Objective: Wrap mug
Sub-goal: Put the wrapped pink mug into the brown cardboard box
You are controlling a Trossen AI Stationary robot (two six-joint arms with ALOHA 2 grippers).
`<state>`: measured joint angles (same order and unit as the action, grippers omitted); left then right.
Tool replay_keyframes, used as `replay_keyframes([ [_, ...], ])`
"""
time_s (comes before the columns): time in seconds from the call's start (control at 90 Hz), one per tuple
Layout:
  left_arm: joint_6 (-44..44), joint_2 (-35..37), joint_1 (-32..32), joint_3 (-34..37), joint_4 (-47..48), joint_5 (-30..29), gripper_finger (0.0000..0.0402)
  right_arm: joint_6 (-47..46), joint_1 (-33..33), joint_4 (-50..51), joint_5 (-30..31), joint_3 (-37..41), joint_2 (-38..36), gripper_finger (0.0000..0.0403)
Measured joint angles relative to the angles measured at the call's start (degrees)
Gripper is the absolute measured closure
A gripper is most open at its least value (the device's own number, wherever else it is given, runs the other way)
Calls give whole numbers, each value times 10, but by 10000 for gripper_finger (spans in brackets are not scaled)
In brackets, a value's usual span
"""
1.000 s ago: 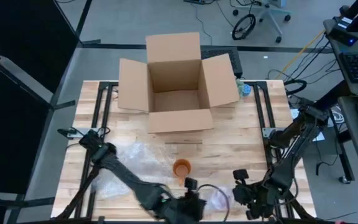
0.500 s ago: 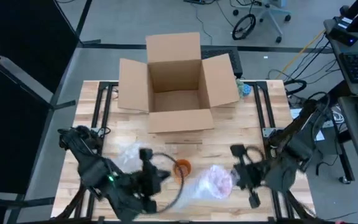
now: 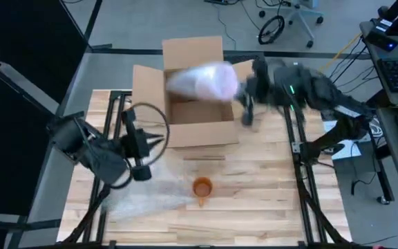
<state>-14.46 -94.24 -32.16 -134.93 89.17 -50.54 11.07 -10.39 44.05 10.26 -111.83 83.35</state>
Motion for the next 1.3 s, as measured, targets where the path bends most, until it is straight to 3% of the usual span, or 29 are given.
replay_keyframes([
  [0.144, -2, -2, 7, 4, 0, 1, 382, -13, -100, -15, -97, 0, 62, 387],
  [0.322, -32, -4, 7, 32, 2, 8, 382, -9, -145, 17, -133, 0, 162, 387],
  [0.622, -61, -5, 3, 61, 8, 9, 382, 11, -146, 114, -136, 1, 282, 387],
  [0.967, -57, -5, 2, 61, 8, 9, 382, -10, -146, 120, -136, 1, 393, 386],
  [1.3, -57, -5, 2, 61, 8, 9, 382, -44, -146, 119, -151, 0, 453, 344],
])
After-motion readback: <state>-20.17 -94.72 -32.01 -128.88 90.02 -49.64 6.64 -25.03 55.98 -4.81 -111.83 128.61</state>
